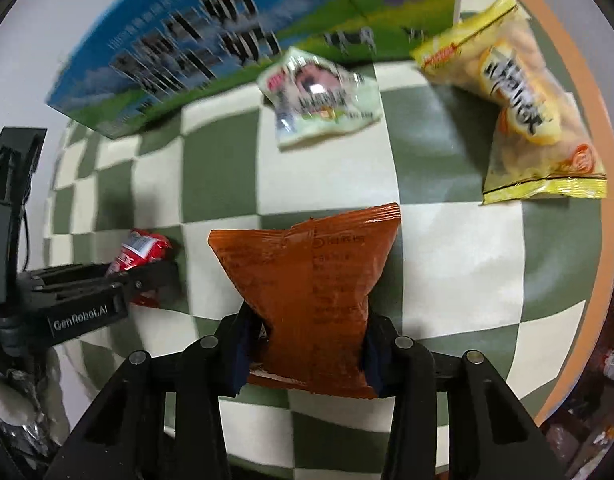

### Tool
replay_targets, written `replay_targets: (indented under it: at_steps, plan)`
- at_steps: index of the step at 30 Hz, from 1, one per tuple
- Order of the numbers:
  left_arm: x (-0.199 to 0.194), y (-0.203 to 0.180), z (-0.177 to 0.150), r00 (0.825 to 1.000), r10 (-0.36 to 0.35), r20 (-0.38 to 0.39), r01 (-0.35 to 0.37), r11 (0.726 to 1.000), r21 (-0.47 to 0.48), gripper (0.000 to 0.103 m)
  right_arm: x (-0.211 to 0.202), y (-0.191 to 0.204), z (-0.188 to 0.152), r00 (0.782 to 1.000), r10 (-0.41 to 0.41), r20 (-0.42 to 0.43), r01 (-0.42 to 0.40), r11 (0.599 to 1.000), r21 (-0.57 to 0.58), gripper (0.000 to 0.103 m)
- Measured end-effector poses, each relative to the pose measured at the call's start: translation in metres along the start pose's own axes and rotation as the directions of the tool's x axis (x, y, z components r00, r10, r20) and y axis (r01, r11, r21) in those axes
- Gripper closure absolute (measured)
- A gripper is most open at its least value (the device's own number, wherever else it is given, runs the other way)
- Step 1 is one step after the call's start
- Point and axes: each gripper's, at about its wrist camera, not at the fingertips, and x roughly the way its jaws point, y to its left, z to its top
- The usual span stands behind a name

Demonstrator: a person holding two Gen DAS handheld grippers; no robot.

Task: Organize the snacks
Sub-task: 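Grasp the red triangle candy with left tool while right tool grasps the orange chip bag, then carry both packets into the box and open both tools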

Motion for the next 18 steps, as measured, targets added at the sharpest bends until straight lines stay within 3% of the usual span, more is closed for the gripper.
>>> replay_targets:
  at_steps: [6,9,14,18]
  plan:
    - [-0.094,-0.037,0.027,0.981,-0.11,0.161,0.103,0.993,0.051,0.072,-0.071,0.01,0.026,0.986,0.101,0.134,-0.102,0.995,0.0,0.057]
    - [-0.141,-0.036,0.079,0.965,-0.13,0.227,0.116,0.991,0.074,0.072,-0.112,0.009,0.061,0.965,0.106,0.239,-0.109,0.994,-0.003,0.057]
    - [-0.167,-0.032,0.136,0.959,-0.037,0.281,0.022,0.998,0.058,0.072,-0.144,0.0,0.132,0.945,0.052,0.322,-0.051,0.999,-0.013,0.057]
    - [-0.154,0.0,0.19,0.97,0.041,0.239,-0.042,0.999,0.0,0.072,-0.133,-0.011,0.188,0.957,0.008,0.291,-0.005,1.0,-0.011,0.057]
